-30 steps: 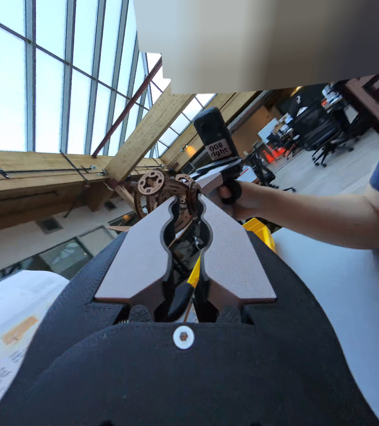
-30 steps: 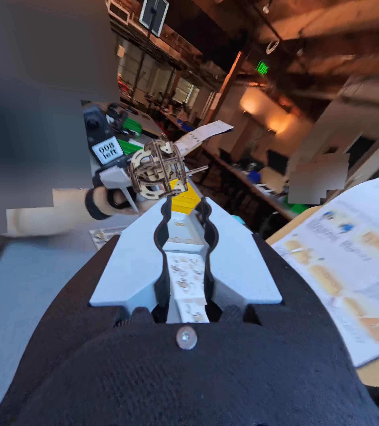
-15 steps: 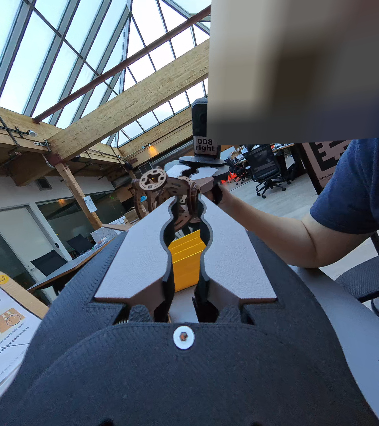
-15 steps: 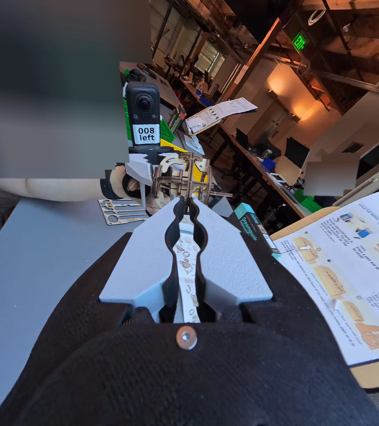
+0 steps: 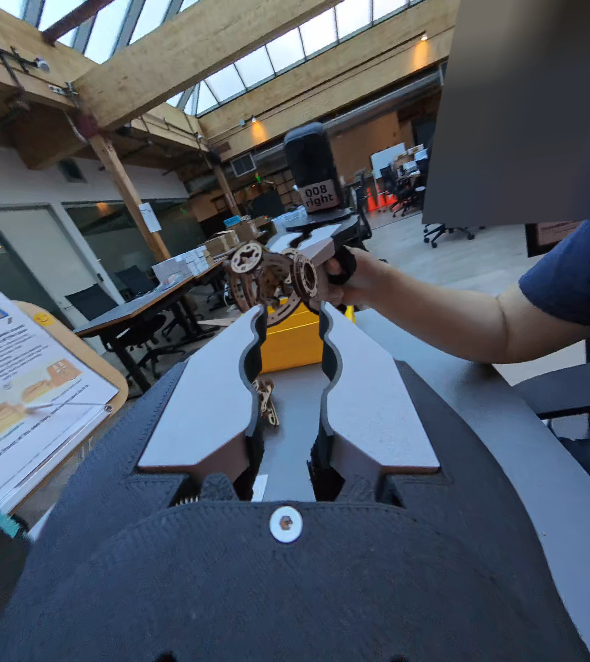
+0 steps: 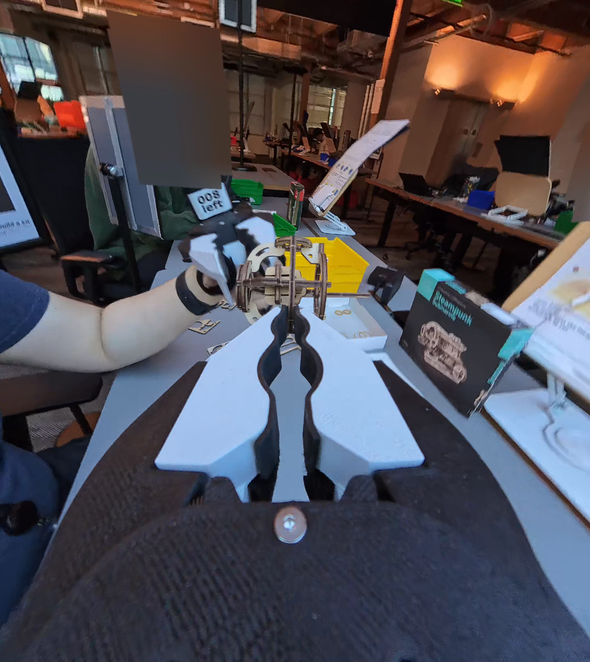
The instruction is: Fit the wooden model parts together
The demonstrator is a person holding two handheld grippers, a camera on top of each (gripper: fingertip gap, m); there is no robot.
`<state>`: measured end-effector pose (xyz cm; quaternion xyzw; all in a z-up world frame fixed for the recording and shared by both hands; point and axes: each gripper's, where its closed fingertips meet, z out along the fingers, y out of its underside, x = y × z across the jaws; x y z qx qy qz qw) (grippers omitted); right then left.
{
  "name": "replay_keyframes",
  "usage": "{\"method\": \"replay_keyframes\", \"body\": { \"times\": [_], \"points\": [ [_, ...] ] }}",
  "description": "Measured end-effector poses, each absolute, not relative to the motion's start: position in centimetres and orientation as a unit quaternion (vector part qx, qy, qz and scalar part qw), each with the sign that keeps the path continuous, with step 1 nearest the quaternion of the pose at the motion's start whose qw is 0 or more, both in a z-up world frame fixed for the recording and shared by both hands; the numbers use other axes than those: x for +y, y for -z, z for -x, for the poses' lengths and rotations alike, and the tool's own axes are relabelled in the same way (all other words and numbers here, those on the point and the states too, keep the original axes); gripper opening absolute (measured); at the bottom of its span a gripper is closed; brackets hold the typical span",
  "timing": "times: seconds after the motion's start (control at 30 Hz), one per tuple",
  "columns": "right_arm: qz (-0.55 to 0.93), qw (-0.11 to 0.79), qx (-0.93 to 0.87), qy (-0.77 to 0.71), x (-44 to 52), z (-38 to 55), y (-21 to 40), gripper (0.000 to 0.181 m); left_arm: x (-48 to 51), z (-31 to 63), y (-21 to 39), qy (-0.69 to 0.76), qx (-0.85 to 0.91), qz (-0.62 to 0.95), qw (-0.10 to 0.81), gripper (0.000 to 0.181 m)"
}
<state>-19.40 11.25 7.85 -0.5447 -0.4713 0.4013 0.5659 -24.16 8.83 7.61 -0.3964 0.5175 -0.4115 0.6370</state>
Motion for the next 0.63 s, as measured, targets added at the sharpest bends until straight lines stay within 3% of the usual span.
{"method": "replay_keyframes", "body": {
  "times": [0.33,0.63],
  "points": [
    [0.673,0.466,-0.360,-0.448,15.8,18.3,8.4,0.000,12.0,30.1,3.2,0.310,0.416,0.573,0.634,0.027],
    [0.743,0.453,-0.346,-0.350,18.3,19.0,14.2,0.000,14.9,30.4,9.2,0.282,0.363,0.674,0.578,0.034]
  ]
}}
